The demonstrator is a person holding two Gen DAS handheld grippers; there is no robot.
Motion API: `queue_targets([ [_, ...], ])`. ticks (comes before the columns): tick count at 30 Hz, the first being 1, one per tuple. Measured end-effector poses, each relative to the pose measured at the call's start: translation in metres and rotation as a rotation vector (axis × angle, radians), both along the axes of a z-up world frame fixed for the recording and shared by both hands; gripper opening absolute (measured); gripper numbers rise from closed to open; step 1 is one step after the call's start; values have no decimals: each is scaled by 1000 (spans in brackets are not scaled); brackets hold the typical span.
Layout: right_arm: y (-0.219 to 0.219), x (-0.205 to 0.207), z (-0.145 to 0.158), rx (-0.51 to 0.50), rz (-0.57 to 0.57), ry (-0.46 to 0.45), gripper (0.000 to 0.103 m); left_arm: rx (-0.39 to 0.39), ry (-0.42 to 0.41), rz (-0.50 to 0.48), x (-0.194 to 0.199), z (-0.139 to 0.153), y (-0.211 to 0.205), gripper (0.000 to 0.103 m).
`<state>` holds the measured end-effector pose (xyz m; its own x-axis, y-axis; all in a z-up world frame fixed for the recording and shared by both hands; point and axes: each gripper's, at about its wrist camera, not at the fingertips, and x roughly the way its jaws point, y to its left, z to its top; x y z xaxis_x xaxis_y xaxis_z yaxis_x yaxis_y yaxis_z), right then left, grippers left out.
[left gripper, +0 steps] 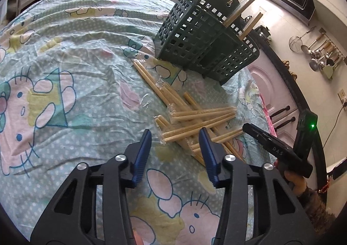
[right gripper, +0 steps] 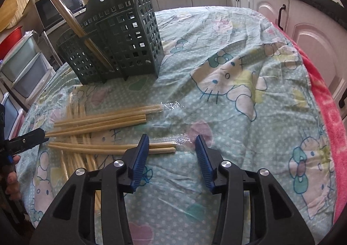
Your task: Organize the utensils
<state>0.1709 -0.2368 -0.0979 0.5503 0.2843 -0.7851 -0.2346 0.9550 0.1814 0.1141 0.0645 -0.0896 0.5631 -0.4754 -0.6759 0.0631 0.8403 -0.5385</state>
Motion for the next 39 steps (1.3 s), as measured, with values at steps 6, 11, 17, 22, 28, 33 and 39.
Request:
queue_targets([
  [6,3,1,-2,1,11,-1,34,-9,7,-4,3,-3,-2,20],
  [11,10,-2,-1,-38,28,-19,22,-1,-1,-10,3,-1,-5,11],
  [17,5,-1,-1,-62,8,-25,7,3,-5,-12,4,0,-5,8],
  [22,2,-1,0,-60,-6,-27,3,8,-20,-17,1,6,-5,7],
  [28,1,-6,13,-43,-6,-55,2,5,-82,-18,-3,27,-1,5],
  [33,5,-14,34,-19,13,-111,2,6,-142,-18,-7,48,-1,4],
  [39,24,-29,59,-14,84,-192,2,5,-196,-27,-11,68,-5,4],
])
